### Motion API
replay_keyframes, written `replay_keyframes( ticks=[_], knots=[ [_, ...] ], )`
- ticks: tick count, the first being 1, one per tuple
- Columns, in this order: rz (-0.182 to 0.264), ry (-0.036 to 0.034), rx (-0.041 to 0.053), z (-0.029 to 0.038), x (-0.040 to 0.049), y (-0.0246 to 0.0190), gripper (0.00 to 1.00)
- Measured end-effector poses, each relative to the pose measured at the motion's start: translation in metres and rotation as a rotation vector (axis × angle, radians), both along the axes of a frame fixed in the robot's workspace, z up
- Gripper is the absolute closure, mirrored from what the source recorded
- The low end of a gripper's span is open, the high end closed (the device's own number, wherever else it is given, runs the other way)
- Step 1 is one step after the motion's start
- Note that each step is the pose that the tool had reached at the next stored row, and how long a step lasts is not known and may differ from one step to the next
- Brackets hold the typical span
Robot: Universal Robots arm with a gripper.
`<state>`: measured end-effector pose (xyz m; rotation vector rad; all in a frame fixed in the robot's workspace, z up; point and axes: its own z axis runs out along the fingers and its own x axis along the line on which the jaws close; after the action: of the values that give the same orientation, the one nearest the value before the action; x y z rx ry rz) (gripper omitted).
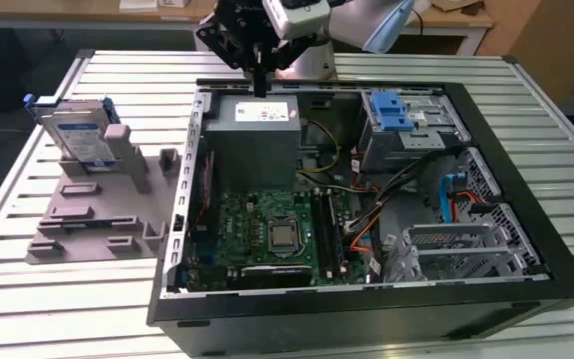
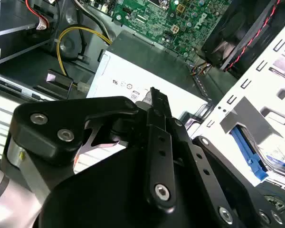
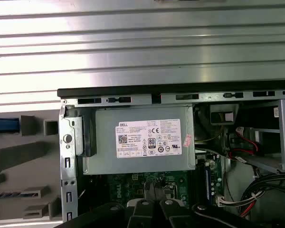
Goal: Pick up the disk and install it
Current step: 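Reach for the disk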
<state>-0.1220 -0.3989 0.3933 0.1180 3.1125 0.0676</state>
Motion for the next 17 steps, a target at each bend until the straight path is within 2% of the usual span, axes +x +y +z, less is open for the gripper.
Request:
replay_keyframes(
  ticks=[6,17],
  knots=[
    [0.0,0.0,0.0,0.0,-0.0004,0.0,0.89],
    [0.0,0.0,0.0,0.0,-0.0087,0.0013,0.89]
  ],
)
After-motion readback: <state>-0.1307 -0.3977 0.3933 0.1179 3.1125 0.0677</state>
